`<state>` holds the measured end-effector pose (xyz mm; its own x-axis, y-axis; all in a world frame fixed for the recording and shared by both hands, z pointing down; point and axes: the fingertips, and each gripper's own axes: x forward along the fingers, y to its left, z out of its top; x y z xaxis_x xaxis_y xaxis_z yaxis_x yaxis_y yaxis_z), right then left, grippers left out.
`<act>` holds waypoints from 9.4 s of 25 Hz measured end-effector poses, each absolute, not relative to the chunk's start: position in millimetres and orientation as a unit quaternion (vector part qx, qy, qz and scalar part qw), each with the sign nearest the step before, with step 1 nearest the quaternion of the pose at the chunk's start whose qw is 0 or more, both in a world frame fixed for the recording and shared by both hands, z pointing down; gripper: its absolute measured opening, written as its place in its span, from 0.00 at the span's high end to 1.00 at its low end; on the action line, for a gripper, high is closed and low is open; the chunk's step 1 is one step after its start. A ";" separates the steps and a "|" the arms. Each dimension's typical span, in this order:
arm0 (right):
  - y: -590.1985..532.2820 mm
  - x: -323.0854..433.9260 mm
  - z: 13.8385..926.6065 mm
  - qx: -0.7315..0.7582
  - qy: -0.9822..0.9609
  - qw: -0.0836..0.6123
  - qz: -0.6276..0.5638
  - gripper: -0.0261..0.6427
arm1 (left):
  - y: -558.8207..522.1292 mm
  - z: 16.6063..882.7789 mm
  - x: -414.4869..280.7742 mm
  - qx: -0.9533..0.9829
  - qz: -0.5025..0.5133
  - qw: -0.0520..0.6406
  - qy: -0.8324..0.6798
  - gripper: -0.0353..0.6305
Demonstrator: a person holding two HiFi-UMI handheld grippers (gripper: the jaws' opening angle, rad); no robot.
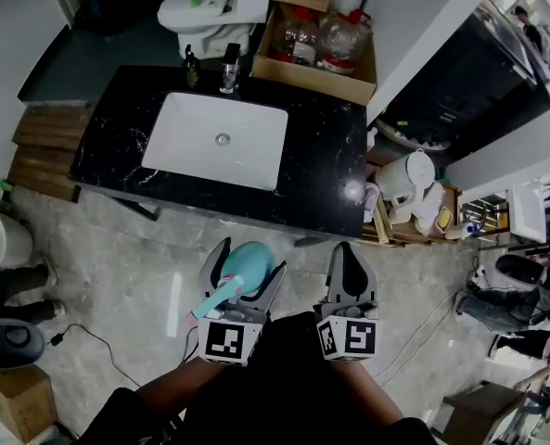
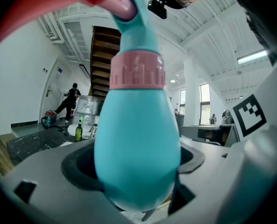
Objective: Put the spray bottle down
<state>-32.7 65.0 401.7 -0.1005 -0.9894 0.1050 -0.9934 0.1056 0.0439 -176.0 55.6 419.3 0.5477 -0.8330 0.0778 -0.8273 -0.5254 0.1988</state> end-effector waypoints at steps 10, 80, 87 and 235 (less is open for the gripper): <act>62.5 -36.9 401.3 0.669 -0.740 0.068 0.010 0.94 | 46.1 423.7 -182.7 0.871 -0.010 0.121 -0.475 0.32; -219.2 119.1 481.7 0.571 -0.817 0.053 0.054 0.94 | -262.9 513.2 13.6 0.836 0.146 0.071 -0.524 0.32; -222.3 126.9 496.6 0.567 -0.818 0.063 0.076 0.94 | -281.9 535.7 35.7 0.841 0.152 0.083 -0.513 0.32; -151.0 -30.3 400.4 0.621 -0.781 0.061 0.031 0.94 | -158.9 391.6 -84.6 0.907 -0.046 0.086 -0.411 0.93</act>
